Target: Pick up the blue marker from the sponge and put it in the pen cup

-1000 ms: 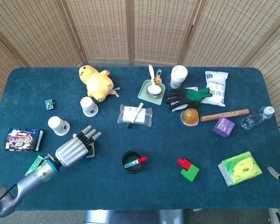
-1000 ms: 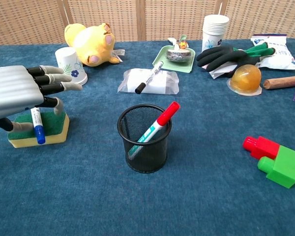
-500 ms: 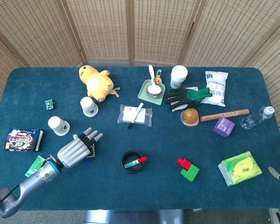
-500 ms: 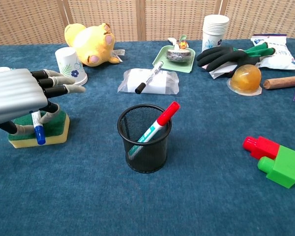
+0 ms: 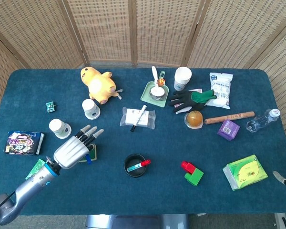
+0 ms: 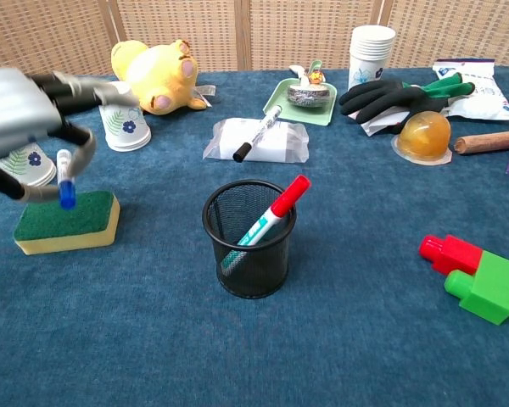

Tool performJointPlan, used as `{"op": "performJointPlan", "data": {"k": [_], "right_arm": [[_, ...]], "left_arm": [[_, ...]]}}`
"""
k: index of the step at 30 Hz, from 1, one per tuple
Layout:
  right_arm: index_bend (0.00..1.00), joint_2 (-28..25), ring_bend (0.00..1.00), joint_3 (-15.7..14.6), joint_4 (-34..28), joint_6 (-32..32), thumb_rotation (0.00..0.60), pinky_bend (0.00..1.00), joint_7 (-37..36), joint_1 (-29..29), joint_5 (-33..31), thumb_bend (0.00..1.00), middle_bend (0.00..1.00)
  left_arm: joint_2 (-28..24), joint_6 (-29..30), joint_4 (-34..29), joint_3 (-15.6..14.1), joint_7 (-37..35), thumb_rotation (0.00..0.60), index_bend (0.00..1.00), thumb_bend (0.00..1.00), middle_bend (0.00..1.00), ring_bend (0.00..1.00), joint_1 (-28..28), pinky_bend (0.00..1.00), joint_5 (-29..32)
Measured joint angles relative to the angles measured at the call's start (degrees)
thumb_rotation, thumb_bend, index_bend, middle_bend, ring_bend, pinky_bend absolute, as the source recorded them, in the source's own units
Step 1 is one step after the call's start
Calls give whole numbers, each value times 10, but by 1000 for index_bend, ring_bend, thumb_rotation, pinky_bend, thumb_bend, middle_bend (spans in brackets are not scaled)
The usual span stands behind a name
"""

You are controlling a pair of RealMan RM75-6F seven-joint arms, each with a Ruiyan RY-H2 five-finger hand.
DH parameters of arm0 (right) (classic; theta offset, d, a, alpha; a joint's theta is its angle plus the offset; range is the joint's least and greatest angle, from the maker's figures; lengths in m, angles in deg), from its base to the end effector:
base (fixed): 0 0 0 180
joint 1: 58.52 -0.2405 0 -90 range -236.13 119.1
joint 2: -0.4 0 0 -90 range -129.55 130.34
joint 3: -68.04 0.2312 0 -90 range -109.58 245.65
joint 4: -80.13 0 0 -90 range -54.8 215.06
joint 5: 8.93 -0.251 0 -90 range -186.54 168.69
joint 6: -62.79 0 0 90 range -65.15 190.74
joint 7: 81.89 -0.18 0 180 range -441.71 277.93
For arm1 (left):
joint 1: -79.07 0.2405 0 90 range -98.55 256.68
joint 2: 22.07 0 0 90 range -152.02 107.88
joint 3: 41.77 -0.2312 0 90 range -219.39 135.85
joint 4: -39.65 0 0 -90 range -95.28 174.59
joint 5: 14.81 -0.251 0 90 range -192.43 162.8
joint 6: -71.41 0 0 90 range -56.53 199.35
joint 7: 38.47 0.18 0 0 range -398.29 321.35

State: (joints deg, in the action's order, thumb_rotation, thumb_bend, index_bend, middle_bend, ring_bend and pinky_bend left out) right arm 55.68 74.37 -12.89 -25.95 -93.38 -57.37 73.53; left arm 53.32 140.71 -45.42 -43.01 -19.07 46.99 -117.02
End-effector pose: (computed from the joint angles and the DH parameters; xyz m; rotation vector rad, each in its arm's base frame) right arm -0.3361 -0.1988 0.1851 1.1878 -0.9149 0.9386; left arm -0.1673 0.2910 -0.0130 -2.1202 -0.2553 -0.9316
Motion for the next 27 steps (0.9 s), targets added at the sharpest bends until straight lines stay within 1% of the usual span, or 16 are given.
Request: {"op": "performJointPlan", "data": {"k": [2,12,17,21,27], "right_arm": [[191,0,0,0,0,0,600,0,1,0,0,0,0],[191,-1,0,-1,-1,-1,600,0,1,1,0,0,0],[193,1,0,-1,0,2,600,0,4,-1,0,0,0],[197,3,0,-1,0,3,600,0,10,-2,1,0,0],[197,4,0,-1,1,6,600,0,12,-3,-2,0,0]], "left_arm": [[-6,11,-17,4,-34,600,599,333,0,0,2,162,4],[-34,69,-123,29,-259,600,588,331,0,0,4,159,22],[-37,83,-163,33,-338,600,582,331,0,0,3,157,21],[-16,71,-183,31,-385,600,571,331,0,0,-6,153,23],[42,42,-185,31,-404,600,569,331,0,0,-21,150,34]]}}
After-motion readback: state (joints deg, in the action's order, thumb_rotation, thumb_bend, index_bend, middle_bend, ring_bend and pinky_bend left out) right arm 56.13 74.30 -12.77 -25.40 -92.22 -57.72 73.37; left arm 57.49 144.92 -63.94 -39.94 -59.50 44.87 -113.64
